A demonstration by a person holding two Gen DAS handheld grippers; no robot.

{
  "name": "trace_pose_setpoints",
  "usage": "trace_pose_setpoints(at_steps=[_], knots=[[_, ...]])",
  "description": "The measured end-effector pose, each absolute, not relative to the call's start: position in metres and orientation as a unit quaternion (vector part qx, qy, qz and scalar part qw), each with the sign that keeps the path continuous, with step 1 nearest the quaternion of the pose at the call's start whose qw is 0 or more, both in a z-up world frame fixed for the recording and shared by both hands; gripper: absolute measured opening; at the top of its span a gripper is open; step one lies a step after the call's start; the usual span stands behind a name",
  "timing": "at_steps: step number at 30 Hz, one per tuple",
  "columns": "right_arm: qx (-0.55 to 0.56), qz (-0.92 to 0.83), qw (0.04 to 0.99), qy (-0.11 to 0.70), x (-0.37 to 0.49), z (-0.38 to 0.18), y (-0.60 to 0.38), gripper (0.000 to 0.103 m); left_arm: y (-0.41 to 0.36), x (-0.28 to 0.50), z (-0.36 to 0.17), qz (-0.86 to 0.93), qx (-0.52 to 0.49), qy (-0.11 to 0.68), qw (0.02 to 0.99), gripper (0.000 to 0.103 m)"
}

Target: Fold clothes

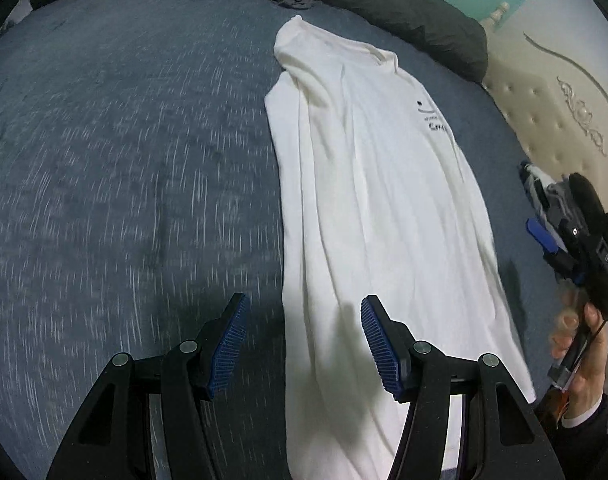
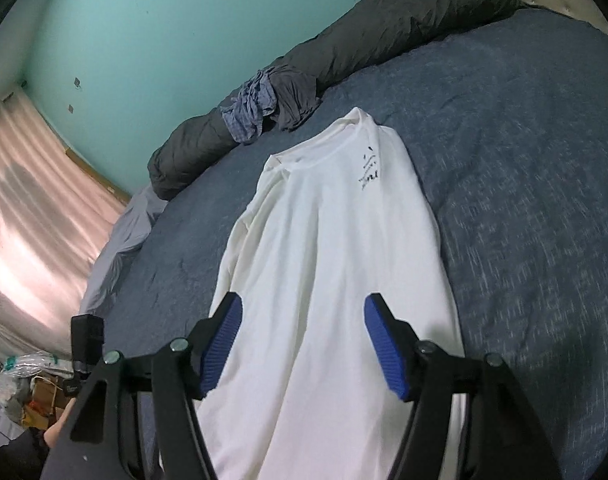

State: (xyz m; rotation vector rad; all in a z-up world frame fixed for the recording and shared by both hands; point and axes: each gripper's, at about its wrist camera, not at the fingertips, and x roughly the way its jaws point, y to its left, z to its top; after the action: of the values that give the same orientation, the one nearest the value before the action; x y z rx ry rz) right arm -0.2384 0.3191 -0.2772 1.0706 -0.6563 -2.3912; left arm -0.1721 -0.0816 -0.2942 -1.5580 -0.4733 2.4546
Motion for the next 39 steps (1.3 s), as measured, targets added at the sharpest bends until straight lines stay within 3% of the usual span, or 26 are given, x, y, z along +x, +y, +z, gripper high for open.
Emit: trace_pose_setpoints(at_steps=[13,16,19,21,24,28,39], knots=[[0.364,-0.863,0.231,-0.264,-0.237,-0.286,0.318,0.065,-0.058,-0.133,-0.305,0.825,-0.535,-0.157,0.097,0.058],[0.356,-0.866,0.228,-0.268,-0.239,-0.288,0.320,0.065,-0.053,-0.131,-0.308,0.824,-0.536,-0.155,0.098,0.051],[0.360,-0.857,0.224,-0.295,-0.244,-0.295,0.326,0.065,-0.050,-0.130,-0.312,0.821,-0.539,-0.160,0.100,0.035],[0.361,-0.856,0.222,-0.295,-0.246,-0.296,0.327,0.065,-0.047,-0.130,-0.313,0.820,-0.541,-0.158,0.103,0.019],[0.357,-0.858,0.221,-0.297,-0.247,-0.295,0.328,0.065,-0.042,-0.129,-0.313,0.817,-0.545,-0.151,0.107,0.011],[0.360,-0.855,0.223,-0.300,-0.248,-0.298,0.328,0.065,-0.041,-0.129,-0.309,0.818,-0.546,-0.145,0.105,0.004],[0.365,-0.851,0.227,-0.302,-0.247,-0.302,0.324,0.065,-0.100,-0.123,-0.274,0.839,-0.519,-0.156,0.053,0.003]])
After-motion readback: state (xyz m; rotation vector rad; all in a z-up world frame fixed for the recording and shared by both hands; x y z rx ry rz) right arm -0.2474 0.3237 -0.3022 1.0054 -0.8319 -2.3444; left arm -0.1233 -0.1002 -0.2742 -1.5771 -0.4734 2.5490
